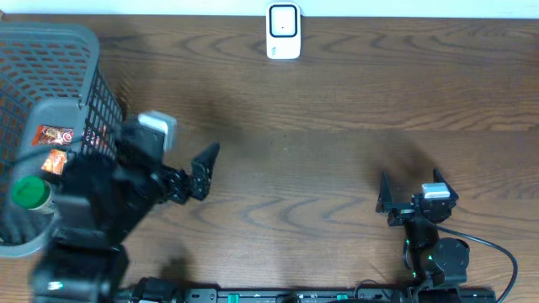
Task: Scan the item barcode
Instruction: 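Reach the left gripper into the grey basket toward the green-lidded jar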
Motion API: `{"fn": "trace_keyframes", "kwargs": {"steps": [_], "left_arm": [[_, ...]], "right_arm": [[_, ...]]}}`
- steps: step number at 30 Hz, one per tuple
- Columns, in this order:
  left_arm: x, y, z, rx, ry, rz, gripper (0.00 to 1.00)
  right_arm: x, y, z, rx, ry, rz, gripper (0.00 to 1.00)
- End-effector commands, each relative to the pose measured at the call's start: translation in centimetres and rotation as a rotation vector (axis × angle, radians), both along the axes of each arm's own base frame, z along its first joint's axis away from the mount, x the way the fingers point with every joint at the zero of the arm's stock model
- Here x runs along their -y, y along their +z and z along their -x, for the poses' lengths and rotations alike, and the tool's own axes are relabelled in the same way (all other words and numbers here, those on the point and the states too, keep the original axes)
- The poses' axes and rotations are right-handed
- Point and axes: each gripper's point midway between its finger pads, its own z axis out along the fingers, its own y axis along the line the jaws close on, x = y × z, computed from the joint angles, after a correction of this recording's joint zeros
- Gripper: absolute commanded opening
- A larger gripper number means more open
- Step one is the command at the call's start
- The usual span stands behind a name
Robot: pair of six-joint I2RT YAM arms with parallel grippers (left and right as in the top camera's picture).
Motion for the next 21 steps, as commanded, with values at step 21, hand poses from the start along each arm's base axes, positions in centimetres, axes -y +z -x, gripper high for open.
{"fn": "trace_keyframes", "kwargs": {"steps": [21], "left_arm": [[-25.2, 8.4, 3.7, -0.299, 1.393, 0.203, 0.98]], "right_arm": [[0.3, 0.0, 0.0, 0.000, -0.016, -0.016, 0.99]]}}
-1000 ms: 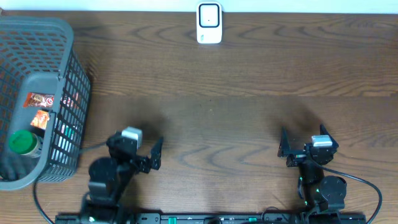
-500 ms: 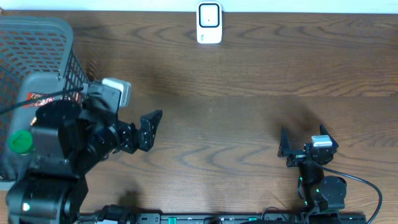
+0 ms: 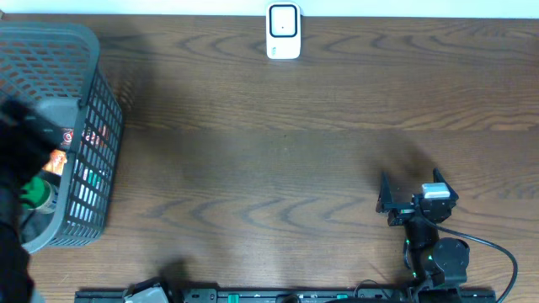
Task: Scan the item barcode
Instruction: 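Reach the left gripper into the grey basket toward the green-lidded jar, then grasp the green-lidded jar with the left gripper and place it on the table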
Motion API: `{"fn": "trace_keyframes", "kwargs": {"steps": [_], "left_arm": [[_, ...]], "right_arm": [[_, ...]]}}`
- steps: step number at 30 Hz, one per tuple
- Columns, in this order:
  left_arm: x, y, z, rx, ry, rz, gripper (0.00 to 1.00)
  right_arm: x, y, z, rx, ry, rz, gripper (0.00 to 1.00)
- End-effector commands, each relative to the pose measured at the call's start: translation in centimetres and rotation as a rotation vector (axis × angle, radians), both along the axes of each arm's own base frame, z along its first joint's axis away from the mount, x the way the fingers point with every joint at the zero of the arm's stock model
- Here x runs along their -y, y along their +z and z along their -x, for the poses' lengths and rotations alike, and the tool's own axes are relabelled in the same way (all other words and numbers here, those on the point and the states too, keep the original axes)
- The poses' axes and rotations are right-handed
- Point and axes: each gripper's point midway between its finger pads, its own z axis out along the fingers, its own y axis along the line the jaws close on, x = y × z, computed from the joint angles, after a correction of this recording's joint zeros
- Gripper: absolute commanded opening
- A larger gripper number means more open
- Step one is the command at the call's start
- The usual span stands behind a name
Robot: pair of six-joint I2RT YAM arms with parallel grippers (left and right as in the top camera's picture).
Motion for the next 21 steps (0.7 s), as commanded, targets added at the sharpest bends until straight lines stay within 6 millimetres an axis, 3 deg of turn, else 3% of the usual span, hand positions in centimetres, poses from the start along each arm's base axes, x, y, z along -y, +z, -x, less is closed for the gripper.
{"fn": "trace_keyframes", "kwargs": {"steps": [1, 6, 12, 17, 21], "left_arm": [[-5.6, -4.3, 0.0, -0.111, 0.308, 0.156, 0.98], [-10.4, -9.1, 0.3, -0.243, 0.511, 0.293, 0.98], [-14.0, -14.2, -0.1, -0.427, 0.604, 0.307, 0.98], [-15.2, -18.3, -1.3, -0.516, 0.543, 0.294, 0.98], [-15.9, -21.6, -0.8, -0.583, 0.565, 0.278, 0.98]], "right_arm": [[0.3, 0.0, 0.0, 0.000, -0.016, -0.016, 0.99], [0.3, 0.0, 0.0, 0.000, -0.016, -0.016, 0.99], [0.3, 0.0, 0.0, 0.001, -0.016, -0.016, 0.99], [0.3, 0.0, 0.0, 0.001, -0.016, -0.016, 0.99], [0.3, 0.0, 0.0, 0.000, -0.016, -0.016, 0.99]]}}
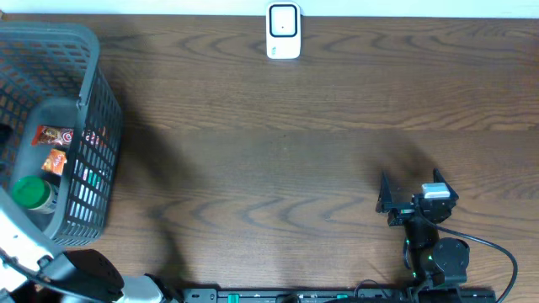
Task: Scan the item barcode
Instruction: 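Grasp the green-lidded jar with the left gripper and place it on the table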
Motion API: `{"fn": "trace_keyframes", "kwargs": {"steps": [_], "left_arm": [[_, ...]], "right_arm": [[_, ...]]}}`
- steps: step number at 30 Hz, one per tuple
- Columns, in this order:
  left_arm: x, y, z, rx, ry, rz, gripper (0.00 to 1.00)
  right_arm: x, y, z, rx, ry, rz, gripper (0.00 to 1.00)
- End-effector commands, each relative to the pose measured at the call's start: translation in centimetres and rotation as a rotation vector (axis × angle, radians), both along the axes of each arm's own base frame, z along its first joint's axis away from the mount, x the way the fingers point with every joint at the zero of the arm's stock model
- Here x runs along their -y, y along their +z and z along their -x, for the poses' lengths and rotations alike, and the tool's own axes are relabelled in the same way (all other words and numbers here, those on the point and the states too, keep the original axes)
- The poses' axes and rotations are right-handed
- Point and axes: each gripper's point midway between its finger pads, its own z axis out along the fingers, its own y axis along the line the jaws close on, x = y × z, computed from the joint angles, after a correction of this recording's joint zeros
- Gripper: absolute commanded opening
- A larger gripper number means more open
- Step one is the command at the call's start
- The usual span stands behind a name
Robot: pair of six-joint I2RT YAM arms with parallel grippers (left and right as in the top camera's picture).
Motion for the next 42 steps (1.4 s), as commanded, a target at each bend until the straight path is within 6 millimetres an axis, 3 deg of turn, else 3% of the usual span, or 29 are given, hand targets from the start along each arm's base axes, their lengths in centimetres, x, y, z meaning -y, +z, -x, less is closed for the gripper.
{"fn": "trace_keyframes", "kwargs": {"steps": [1, 6, 13, 26, 30, 37, 38, 42], "left_arm": [[-0.7, -3.1, 1.2, -0.103, 0.003, 0.006, 0.98], [-1.4, -6.6, 1.4, -0.124, -0.004, 0.020, 0.98], [-2.6, -9.3, 1.1, -0.093, -0.001, 0.007, 0.98], [-2.5, -16.4, -2.0, -0.040, -0.065, 0.136, 0.98], [-2.4, -19.1, -2.1, -0.082, -0.063, 0.191, 0.98], [-2.2, -21.7, -1.8, -0.128, -0.060, 0.240, 0.99], [-2.1, -21.9, -1.8, -0.132, -0.060, 0.245, 0.96], [-2.0, -22.3, -1.7, -0.142, -0.059, 0.255, 0.57]], "right_arm": [[0.3, 0.0, 0.0, 0.000, -0.016, -0.016, 0.99], [0.3, 0.0, 0.0, 0.001, -0.016, -0.016, 0.99], [0.3, 0.0, 0.0, 0.000, -0.016, -0.016, 0.99], [0.3, 0.0, 0.0, 0.001, -0.016, -0.016, 0.99], [0.3, 0.0, 0.0, 0.000, -0.016, -0.016, 0.99], [0.3, 0.0, 0.0, 0.000, -0.016, -0.016, 0.99], [0.3, 0.0, 0.0, 0.001, -0.016, -0.016, 0.99], [0.3, 0.0, 0.0, 0.001, -0.016, -0.016, 0.99]]}}
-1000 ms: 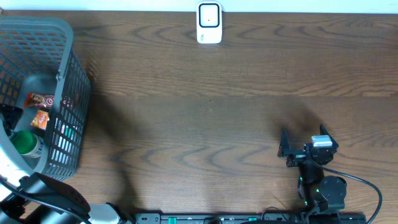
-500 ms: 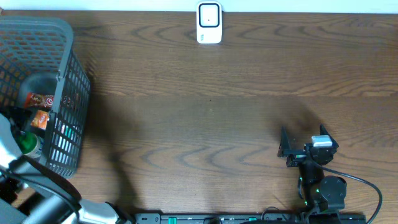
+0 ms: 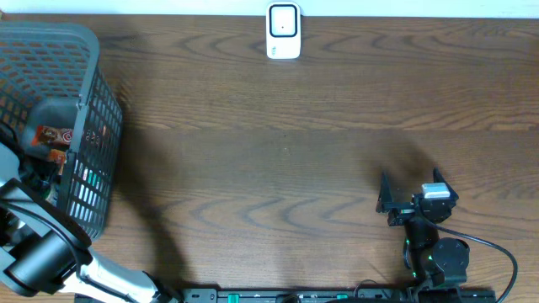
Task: Scan the item barcode
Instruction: 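Grasp the green-lidded jar with the left gripper and place it on the table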
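Observation:
A grey mesh basket [image 3: 93, 126] stands at the left edge of the overhead view. Inside it lie red and orange snack packets [image 3: 52, 135]. My left arm [image 3: 38, 252] rises from the bottom left corner and reaches into the basket's near part; its gripper is hidden among the basket's contents. The white barcode scanner [image 3: 284, 31] stands at the far edge, in the middle. My right gripper [image 3: 383, 198] rests open near the front right, far from the basket, with nothing between its fingers.
Brown wooden table [image 3: 278, 143] between the basket and the right arm. A black rail [image 3: 295, 295] runs along the front edge. The right arm's base and cable [image 3: 446, 257] sit at the front right.
My left arm, then low in the bottom left corner, now reaches up into the basket. It covers the green-lidded item that showed there. The right arm has not moved.
At first my left arm hung over the table just right of the basket, fingers pointing right. Then it was at the far left over the basket, then low in the corner clear of the contents. Now it is inside the basket. The right arm stayed still throughout.

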Motion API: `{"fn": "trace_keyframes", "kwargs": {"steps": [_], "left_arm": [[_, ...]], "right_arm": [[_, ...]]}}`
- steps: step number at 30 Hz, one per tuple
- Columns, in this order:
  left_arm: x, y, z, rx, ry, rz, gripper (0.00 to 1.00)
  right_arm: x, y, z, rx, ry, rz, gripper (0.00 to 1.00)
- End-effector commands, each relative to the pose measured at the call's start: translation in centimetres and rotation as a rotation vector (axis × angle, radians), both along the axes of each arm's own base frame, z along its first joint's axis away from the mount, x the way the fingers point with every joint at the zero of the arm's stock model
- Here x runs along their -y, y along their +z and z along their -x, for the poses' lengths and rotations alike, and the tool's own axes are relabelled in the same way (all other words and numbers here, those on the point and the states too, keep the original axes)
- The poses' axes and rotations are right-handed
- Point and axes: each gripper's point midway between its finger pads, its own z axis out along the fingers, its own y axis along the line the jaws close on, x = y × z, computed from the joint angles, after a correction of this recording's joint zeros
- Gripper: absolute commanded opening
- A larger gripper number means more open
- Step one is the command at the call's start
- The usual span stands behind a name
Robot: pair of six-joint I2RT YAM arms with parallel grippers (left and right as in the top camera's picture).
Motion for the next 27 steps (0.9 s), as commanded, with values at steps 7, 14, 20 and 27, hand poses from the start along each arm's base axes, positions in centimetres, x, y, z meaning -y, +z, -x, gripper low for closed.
{"fn": "trace_keyframes", "kwargs": {"steps": [7, 14, 20, 27], "left_arm": [[0.3, 1.2, 0.2, 0.012, 0.003, 0.000, 0.46], [0.8, 11.5, -2.1, 0.274, -0.003, -0.089, 0.46], [6.9, 25.5, -4.7, 0.769, -0.188, -0.129, 0.51], [18.3, 35.4, -4.8, 1.133, -0.456, -0.058, 0.51]], "right_arm": [[0.3, 0.0, 0.0, 0.001, -0.016, -0.016, 0.99], [0.3, 0.0, 0.0, 0.000, -0.016, -0.016, 0.99], [0.3, 0.0, 0.0, 0.000, -0.016, -0.016, 0.99], [0.3, 0.0, 0.0, 0.000, -0.016, -0.016, 0.99]]}}
